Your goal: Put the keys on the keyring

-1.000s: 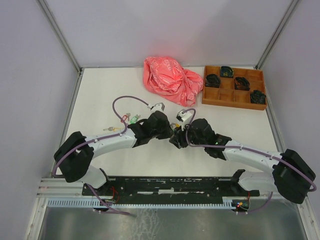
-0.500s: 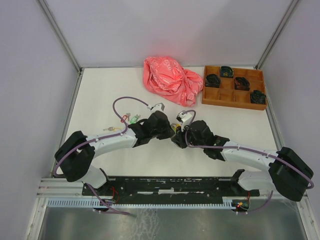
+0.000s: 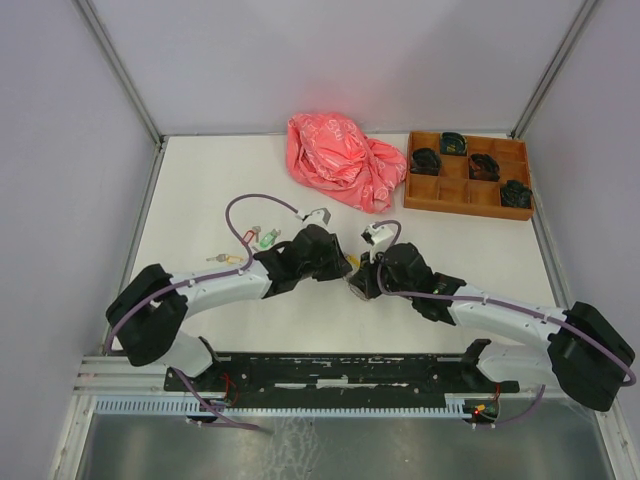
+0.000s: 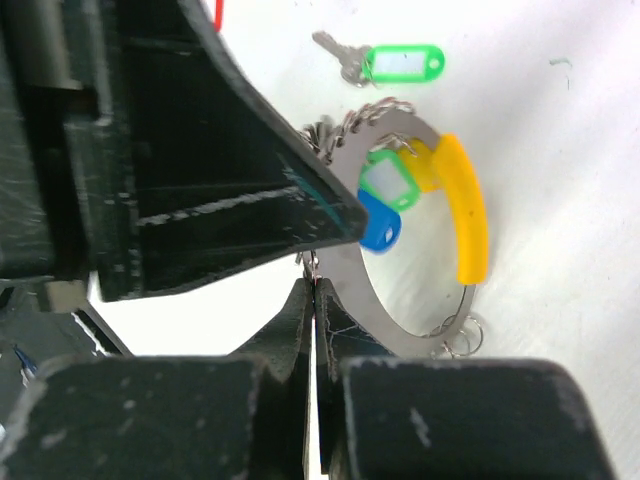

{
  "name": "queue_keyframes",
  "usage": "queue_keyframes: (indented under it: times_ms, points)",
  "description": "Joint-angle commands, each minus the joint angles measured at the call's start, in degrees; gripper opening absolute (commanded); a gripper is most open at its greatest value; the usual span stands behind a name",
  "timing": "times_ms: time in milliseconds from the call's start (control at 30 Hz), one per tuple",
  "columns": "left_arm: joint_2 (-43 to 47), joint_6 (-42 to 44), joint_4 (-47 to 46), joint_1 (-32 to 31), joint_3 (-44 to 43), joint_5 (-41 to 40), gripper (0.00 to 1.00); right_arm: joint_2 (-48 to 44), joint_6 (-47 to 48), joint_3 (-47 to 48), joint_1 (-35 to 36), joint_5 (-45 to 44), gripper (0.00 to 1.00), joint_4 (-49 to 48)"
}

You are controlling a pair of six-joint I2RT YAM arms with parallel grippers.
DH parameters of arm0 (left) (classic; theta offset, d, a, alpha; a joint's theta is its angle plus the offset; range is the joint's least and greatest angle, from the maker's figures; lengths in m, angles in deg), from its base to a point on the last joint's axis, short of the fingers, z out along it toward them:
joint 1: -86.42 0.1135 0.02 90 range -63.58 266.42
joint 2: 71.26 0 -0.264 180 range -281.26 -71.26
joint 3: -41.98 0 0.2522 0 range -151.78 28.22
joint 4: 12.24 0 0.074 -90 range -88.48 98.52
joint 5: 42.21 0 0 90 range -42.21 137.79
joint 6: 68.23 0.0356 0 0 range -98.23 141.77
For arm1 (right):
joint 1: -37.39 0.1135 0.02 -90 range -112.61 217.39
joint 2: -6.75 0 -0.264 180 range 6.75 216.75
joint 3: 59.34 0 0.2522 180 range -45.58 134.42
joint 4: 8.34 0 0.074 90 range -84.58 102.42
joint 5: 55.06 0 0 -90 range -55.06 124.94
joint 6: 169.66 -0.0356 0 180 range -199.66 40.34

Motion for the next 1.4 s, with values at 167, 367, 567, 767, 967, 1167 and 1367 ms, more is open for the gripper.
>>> queue_keyframes:
  times_ms: [167,367,567,767,967,1167,1367]
  points:
    - [9.7,8.1,-9.4,0.1,7.7,-0.9,0.50,-2.6,-6.3,2.3,0.1,-1.6,0.01,5.0]
    - [14.8,11.0,-19.0,0.0,16.8,4.4,0.53,-3.6,-6.4,3.5,0.1,-1.6,0.01,7.6]
    - [18.3,18.5,-23.9,0.0,21.2,5.3,0.59,-4.1,-0.1,4.9,0.1,-0.9,0.01,10.9]
    - [19.0,27.9,-28.4,0.1,22.5,6.5,0.60,-3.4,6.1,7.6,0.1,0.1,0.01,14.7]
    - [18.3,37.9,-34.3,0.1,24.6,5.5,0.58,-1.0,15.3,12.3,0.1,3.4,0.01,19.9]
    - [19.0,46.0,-42.6,0.0,28.6,9.3,0.59,-1.1,24.7,13.6,0.1,7.9,0.01,21.2]
    - [16.6,53.2,-46.1,0.5,30.4,17.1,0.59,-2.0,34.0,13.2,0.1,12.8,0.03,22.0]
